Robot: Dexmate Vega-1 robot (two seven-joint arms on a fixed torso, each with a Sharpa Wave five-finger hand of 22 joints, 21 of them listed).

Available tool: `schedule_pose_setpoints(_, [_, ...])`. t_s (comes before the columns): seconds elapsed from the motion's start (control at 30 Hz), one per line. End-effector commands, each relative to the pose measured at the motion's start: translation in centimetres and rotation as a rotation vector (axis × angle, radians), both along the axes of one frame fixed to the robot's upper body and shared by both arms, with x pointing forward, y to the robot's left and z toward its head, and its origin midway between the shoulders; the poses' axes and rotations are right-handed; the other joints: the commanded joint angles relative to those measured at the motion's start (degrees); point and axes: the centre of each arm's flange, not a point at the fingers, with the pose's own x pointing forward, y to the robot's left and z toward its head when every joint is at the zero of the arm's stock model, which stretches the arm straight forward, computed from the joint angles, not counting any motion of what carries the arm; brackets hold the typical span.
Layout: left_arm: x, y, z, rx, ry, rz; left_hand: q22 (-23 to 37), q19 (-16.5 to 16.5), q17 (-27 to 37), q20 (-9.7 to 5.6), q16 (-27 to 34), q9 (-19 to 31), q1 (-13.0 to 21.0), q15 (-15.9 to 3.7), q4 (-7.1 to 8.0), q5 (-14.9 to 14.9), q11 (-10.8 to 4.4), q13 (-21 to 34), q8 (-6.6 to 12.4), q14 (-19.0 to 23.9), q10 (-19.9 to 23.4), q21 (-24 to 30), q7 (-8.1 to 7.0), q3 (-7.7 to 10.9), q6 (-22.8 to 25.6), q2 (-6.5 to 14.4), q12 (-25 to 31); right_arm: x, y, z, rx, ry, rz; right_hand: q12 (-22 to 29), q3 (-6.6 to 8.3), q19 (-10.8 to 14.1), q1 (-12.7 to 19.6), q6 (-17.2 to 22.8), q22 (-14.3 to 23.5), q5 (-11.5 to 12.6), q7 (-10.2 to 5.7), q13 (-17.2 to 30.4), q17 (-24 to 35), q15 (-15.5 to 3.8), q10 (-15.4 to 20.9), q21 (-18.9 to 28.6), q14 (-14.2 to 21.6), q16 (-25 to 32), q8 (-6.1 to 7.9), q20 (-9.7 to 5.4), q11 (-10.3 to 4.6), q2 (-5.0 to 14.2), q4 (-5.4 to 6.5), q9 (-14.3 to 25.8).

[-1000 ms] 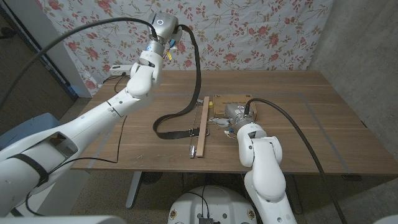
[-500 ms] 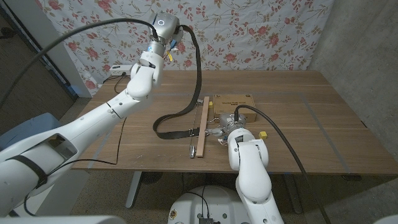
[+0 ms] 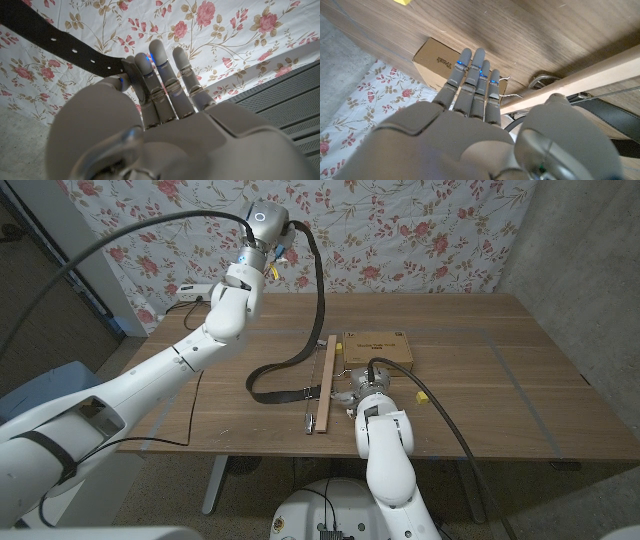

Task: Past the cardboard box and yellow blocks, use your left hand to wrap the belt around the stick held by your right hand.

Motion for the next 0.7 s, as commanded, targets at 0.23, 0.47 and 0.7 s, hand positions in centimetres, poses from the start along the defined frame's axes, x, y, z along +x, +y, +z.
schedule_pose_setpoints(0.23, [0.1, -0.5, 0.1, 0.003, -0.001, 0.005, 0.1, -0.3, 0.4, -0.10, -0.2, 0.2, 0.4, -1.77, 0.23, 0.1, -1.63, 0.7, -0.07, 0.6, 1.3, 0.4, 0.31, 0.11, 1.3, 0.1, -0.1, 1.1, 2.8, -1.8, -0.051, 0.047, 0.033, 0.9, -1.08, 1.2, -1.8, 1.5, 0.2, 0.6, 0.34, 0.3, 0.5, 0.14, 1.2, -0.6, 1.4, 1.1, 0.32, 0.24, 0.22, 0.51, 0.46, 0.5])
schedule_pose_setpoints(0.47, [0.2, -0.2, -0.1, 0.004, 0.002, 0.007, -0.1, -0.3, 0.0, -0.14, -0.5, 0.1, 0.4, -1.72, 0.23, 0.1, -1.56, 0.5, -0.23, 0.8, 1.4, 0.4, 0.29, 0.15, 1.3, 0.1, -0.5, 1.4, 4.3, -2.3, -0.065, 0.058, 0.052, 0.9, -1.60, 1.2, -2.8, 1.5, 0.2, 0.7, 0.63, 0.5, 0.7, 0.72, 1.0, -1.0, 1.3, 1.4, 0.27, 0.50, 0.71, 0.48, 0.64, 0.6])
schedule_pose_setpoints(0.7, [0.0, 0.5, -0.4, -0.003, 0.001, 0.003, 0.0, -0.4, 0.2, -0.12, -0.6, 0.3, 0.4, -1.72, 0.22, 0.1, -1.57, 0.7, -0.28, 0.9, 1.4, 0.5, 0.34, 0.16, 1.3, 0.1, -0.6, 1.7, 5.8, -2.7, -0.115, 0.043, 0.035, 0.8, -2.46, 1.1, -4.3, 0.8, 0.3, 0.8, 0.85, 0.7, 1.0, 0.97, 0.3, -1.6, 0.7, 1.4, -0.07, 0.85, 0.99, 0.20, 0.85, 0.8])
